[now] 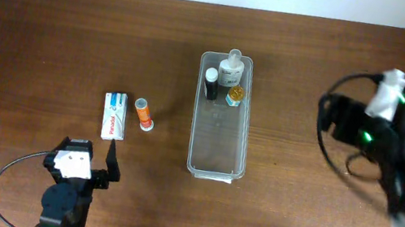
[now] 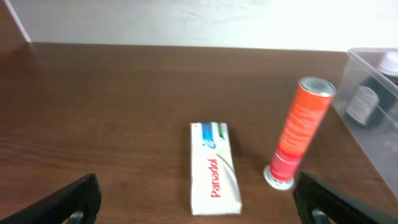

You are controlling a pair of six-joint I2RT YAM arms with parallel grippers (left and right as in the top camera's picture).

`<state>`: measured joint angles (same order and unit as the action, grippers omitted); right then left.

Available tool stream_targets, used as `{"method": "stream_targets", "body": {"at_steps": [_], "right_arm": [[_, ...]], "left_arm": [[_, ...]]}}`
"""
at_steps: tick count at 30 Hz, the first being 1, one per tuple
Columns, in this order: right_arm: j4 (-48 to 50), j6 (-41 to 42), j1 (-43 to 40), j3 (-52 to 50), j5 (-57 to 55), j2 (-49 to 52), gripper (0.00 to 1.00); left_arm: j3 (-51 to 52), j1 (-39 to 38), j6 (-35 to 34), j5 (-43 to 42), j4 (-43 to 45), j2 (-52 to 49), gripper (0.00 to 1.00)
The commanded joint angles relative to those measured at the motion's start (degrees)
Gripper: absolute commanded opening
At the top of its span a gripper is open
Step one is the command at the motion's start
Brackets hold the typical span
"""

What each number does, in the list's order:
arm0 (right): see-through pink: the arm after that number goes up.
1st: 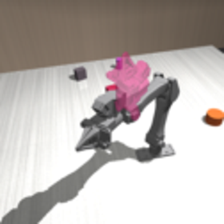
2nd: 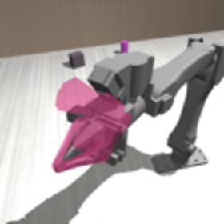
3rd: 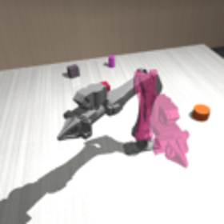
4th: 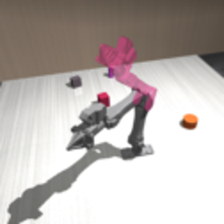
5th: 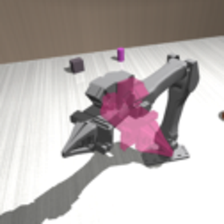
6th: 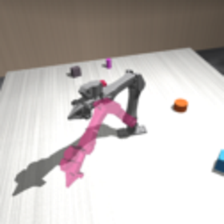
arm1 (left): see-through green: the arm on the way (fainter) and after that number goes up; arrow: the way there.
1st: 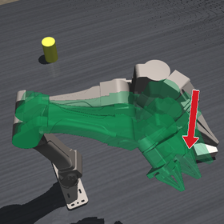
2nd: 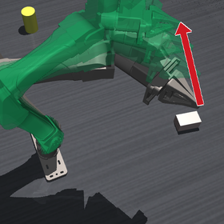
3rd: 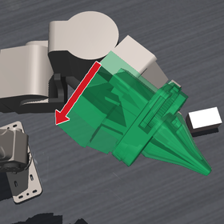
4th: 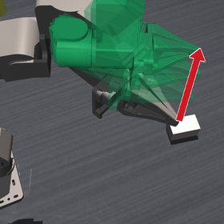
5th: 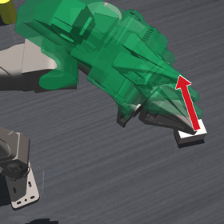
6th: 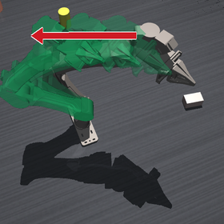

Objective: Pack container
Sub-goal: 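Move the left gripper down over the orange tube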

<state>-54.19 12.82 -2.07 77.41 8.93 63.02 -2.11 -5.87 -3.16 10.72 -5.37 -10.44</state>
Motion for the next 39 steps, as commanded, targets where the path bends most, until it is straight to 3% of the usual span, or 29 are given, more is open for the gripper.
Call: {"method": "stream_targets", "body": {"at_steps": [1, 6, 11, 18, 26, 33, 39], "right_arm": [[-0.2, -0.6, -0.3, 0.5, 0.7, -7.5, 0.99], [-0.2, -0.6, -0.3, 0.5, 0.8, -15.2, 0.99], [-0.5, -0.6, -0.3, 0.5, 0.8, -19.0, 0.99], [-0.5, -0.6, -0.3, 0.5, 0.8, -19.0, 0.99], [-0.5, -0.5, -0.3, 0.5, 0.8, -19.0, 0.99], [-0.5, -0.5, -0.3, 0.5, 0.8, -19.0, 0.98], [-0.5, -0.5, -0.3, 0.5, 0.8, -19.0, 0.99]], "left_arm": [[0.2, 0.0, 1.7, 3.2, 2.1, 0.4, 0.99], [0.2, 0.0, 1.5, 2.2, 6.6, 0.4, 0.99], [-0.1, 0.0, 1.2, -5.5, 11.8, 0.4, 0.99], [-10.7, 0.0, -0.5, -4.9, 6.9, -5.2, 0.99], [-36.9, 0.0, -0.4, -5.9, -6.0, -29.8, 0.99], [-58.2, 0.0, 0.0, -15.2, -18.8, -54.5, 0.99], [-68.3, 0.0, 0.0, -22.2, -28.2, -68.2, 0.99]]}}
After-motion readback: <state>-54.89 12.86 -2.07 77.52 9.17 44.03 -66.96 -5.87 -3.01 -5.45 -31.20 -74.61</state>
